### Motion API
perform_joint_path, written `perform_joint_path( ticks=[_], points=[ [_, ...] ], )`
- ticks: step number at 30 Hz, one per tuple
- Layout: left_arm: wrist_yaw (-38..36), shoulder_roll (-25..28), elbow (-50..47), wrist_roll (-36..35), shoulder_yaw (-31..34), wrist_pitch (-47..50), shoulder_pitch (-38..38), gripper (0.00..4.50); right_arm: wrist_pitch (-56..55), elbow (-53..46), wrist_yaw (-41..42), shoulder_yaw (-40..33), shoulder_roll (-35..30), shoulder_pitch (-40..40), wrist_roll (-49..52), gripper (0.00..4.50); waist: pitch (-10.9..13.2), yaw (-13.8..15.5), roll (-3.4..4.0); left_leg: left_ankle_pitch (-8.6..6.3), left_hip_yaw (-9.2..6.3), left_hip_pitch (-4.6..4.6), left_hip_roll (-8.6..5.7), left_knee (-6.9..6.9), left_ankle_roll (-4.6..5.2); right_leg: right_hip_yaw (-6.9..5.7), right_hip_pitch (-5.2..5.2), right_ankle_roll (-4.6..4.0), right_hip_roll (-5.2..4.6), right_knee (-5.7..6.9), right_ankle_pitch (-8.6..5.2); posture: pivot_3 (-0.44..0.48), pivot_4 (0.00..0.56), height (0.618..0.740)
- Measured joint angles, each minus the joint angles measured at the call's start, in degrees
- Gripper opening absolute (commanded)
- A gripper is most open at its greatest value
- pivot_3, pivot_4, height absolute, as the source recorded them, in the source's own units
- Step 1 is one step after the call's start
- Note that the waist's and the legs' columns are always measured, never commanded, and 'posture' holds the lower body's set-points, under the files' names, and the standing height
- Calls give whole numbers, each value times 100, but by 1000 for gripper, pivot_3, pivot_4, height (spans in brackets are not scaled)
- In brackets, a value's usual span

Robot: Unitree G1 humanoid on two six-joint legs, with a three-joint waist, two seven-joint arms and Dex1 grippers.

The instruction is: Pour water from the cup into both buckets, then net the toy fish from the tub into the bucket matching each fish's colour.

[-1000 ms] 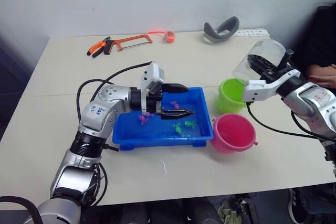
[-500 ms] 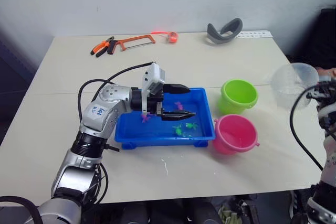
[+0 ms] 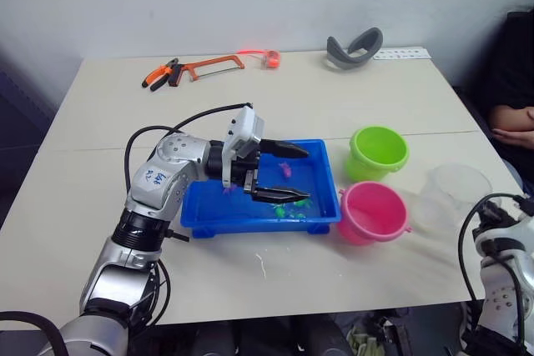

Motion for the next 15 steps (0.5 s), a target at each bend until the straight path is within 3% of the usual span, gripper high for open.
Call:
perform_joint_path(
  ticks=[4, 6, 11, 15],
  points=[
    [1, 51, -7, 3, -1, -10, 10, 4500, -257, 149, 31, 45, -43, 329, -1, 3856, 0, 7, 0, 0, 1, 0, 4, 0, 0, 3, 0, 0, -2, 0, 0, 0, 150, 740],
    [7, 91, -30, 3, -1, -10, 32, 4500, -340, 14, 76, 39, -100, 669, 13, 4435, 0, 16, 0, 0, 0, 0, 4, -3, 0, 4, 0, 0, -3, -1, 0, 0, 150, 740],
    [95, 169, -158, 3, 7, 4, 148, 4500, -307, -1156, 420, -41, -178, 2006, 260, 4435, -2, 22, 4, 0, -1, 1, 10, -13, -1, 6, 2, 1, -2, -6, 0, 0, 150, 740],
    [263, 186, -172, -6, 41, 113, 257, 4500, -229, -2218, 1010, -226, -866, 2702, 675, 4435, -2, -14, 4, 0, 8, 12, 6, -12, 2, 19, 14, 10, 0, -13, 5, 0, 150, 740]
  ],
)
